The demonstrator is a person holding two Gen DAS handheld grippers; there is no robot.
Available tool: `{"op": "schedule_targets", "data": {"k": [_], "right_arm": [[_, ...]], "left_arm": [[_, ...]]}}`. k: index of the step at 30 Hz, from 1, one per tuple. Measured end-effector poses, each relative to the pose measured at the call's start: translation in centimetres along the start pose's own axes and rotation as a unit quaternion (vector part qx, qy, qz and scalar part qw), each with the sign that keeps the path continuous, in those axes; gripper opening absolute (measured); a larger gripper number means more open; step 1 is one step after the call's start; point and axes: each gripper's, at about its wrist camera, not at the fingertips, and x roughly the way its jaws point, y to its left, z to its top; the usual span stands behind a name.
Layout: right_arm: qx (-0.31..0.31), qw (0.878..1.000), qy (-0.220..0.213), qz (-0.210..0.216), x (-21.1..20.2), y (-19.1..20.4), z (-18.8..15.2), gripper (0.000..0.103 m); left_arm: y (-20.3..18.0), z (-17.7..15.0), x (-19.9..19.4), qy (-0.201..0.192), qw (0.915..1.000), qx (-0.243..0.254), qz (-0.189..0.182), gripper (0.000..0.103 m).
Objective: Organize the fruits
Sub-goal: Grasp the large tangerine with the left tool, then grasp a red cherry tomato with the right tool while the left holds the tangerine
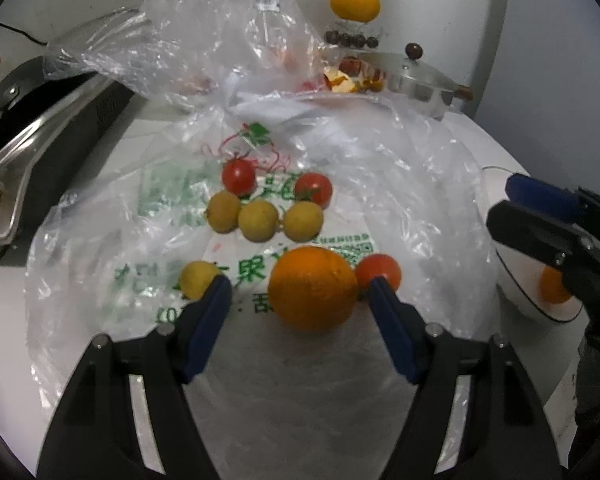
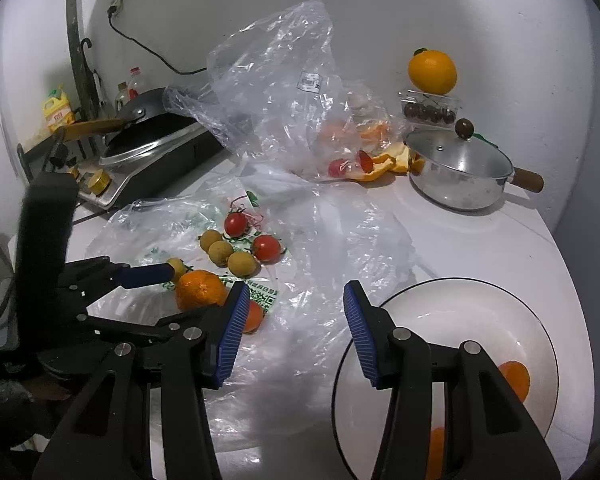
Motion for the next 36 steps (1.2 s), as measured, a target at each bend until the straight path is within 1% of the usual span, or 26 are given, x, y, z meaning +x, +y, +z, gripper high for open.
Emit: {"op": "schedule_targets", "data": {"k": [1, 3, 4, 5, 6, 12, 21, 25, 26, 30, 36], "right_arm": [[-0.001, 1.0, 0.001, -0.002, 0.0, -0.1, -0.1, 0.052], [0.0, 1.0, 0.003, -0.004, 0.1, -0.2, -0.2, 0.052], [0.0, 1.0, 0.004, -0.005, 0.2, -0.2, -0.3, 0.052], [0.0, 1.0, 0.005, -0.005, 0.2, -0.2, -0.4, 0.052], [-0.001, 1.0, 0.005, -0.005, 0.1, -0.1, -0.4, 0.052], [-0.013, 1.0, 0.011, -0.003, 0.4, 0.9, -0.4, 0.052], [-0.039, 0.999, 0.024, 0.001, 1.3, 3.7, 0.0, 0.051], [-0.047, 0.998, 0.04, 0.001, 2.4, 4.8, 0.2, 0.049], [-0.049, 0.998, 0.043, 0.001, 2.7, 5.0, 0.2, 0.047], [-0.052, 0.997, 0.058, 0.0, 4.1, 5.7, 0.3, 0.046], [-0.054, 0.995, 0.081, -0.012, 6.0, 6.2, 0.2, 0.044]], "left_arm": [[0.0, 0.0, 0.0, 0.0, 1.0, -0.001, -0.004, 0.068], [0.0, 0.0, 0.1, 0.004, 0.9999, -0.001, -0.011, 0.054], [0.0, 0.0, 0.2, 0.005, 0.9999, 0.0, -0.015, 0.052], [0.1, -0.1, 0.3, 0.007, 0.9997, -0.002, -0.024, 0.048], [0.1, -0.2, 0.3, 0.007, 0.9996, -0.003, -0.026, 0.047], [0.5, -0.7, -0.5, -0.002, 0.9991, -0.012, -0.041, 0.046], [2.6, -1.0, -3.5, -0.032, 0.9986, -0.022, -0.036, 0.046], [3.8, -1.3, -4.2, -0.039, 0.9981, -0.034, -0.034, 0.046], [4.1, -1.4, -4.3, -0.041, 0.9979, -0.037, -0.035, 0.046], [5.2, -1.7, -4.7, -0.048, 0.997, -0.047, -0.038, 0.046], [6.0, -2.0, -5.1, -0.056, 0.9966, -0.047, -0.038, 0.046]]}}
